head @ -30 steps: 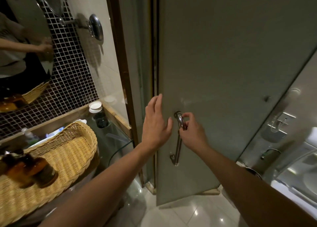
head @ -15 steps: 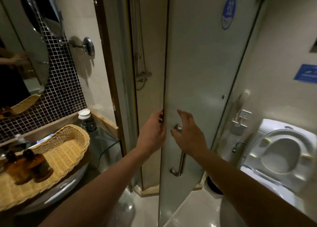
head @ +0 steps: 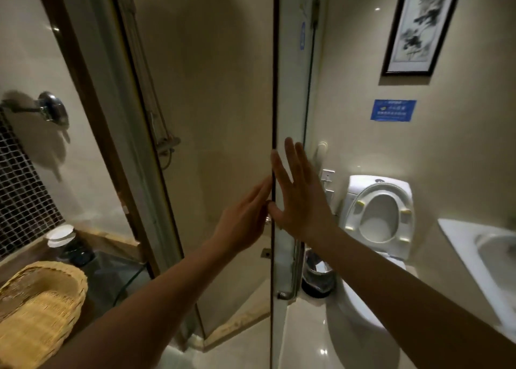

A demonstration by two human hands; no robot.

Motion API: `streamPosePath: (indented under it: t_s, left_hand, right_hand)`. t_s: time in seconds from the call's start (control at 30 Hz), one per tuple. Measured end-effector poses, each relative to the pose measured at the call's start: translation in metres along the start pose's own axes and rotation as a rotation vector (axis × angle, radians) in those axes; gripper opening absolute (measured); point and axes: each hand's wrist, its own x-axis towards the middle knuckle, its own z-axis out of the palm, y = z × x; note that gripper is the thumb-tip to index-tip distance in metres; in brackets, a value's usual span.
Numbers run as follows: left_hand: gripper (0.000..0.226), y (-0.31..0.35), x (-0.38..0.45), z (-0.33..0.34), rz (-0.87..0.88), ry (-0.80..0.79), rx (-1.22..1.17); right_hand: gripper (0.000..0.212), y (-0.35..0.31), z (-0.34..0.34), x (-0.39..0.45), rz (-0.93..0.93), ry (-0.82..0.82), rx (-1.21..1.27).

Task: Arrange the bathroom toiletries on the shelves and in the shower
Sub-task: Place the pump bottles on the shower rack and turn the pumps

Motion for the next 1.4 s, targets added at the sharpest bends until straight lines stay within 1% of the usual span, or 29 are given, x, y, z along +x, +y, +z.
streamPosePath:
  t_s: [0.1, 0.2, 0.3, 0.43, 0.57, 0.73, 0.9, 1.1, 1.2, 1.33, 1.4]
  left_hand:
    - [0.057, 0.005, 0.010, 0.015, 0.106, -0.020, -0.078]
    - [0.060, 0.012, 0.024, 0.032, 0.156, -0.056, -0.047]
    - [0.064, 0.027, 0.042, 0.046, 0.233, -0.019, -0.057]
    - [0.077, 0.057, 0.066, 0.068, 0.299, -0.059, -0.095]
    - [0.086, 0.087, 0.087, 0.098, 0.315, -0.105, -0.064]
    - [0.095, 0.123, 0.120, 0.139, 0.314, -0.162, -0.021]
    - [0.095, 0.148, 0.157, 0.175, 0.317, -0.188, 0.031]
    - [0.093, 0.176, 0.195, 0.216, 0.296, -0.207, 0.072]
    - [0.094, 0.185, 0.209, 0.232, 0.282, -0.228, 0.083]
    - [0.094, 0.191, 0.224, 0.244, 0.254, -0.327, 0.095]
    - [0.091, 0.193, 0.228, 0.246, 0.239, -0.350, 0.098]
  right_hand:
    - [0.099, 0.004, -0.012, -0.003, -0.057, -0.012, -0.205]
    - [0.090, 0.014, -0.024, -0.012, -0.038, -0.055, -0.423]
    - [0.086, 0.030, -0.040, -0.025, 0.013, -0.084, -0.530]
    - [0.080, 0.058, -0.064, -0.043, 0.101, -0.096, -0.637]
    - [0.085, 0.093, -0.084, -0.058, 0.192, -0.138, -0.741]
    - [0.096, 0.143, -0.104, -0.074, 0.271, -0.172, -0.823]
    - [0.105, 0.201, -0.116, -0.086, 0.286, -0.181, -0.868]
    - [0.107, 0.269, -0.124, -0.096, 0.299, -0.191, -0.913]
    - [0.105, 0.294, -0.126, -0.101, 0.315, -0.228, -0.936]
    - [0.105, 0.319, -0.125, -0.103, 0.353, -0.286, -0.957]
    - [0.104, 0.327, -0.125, -0.104, 0.377, -0.313, -0.957]
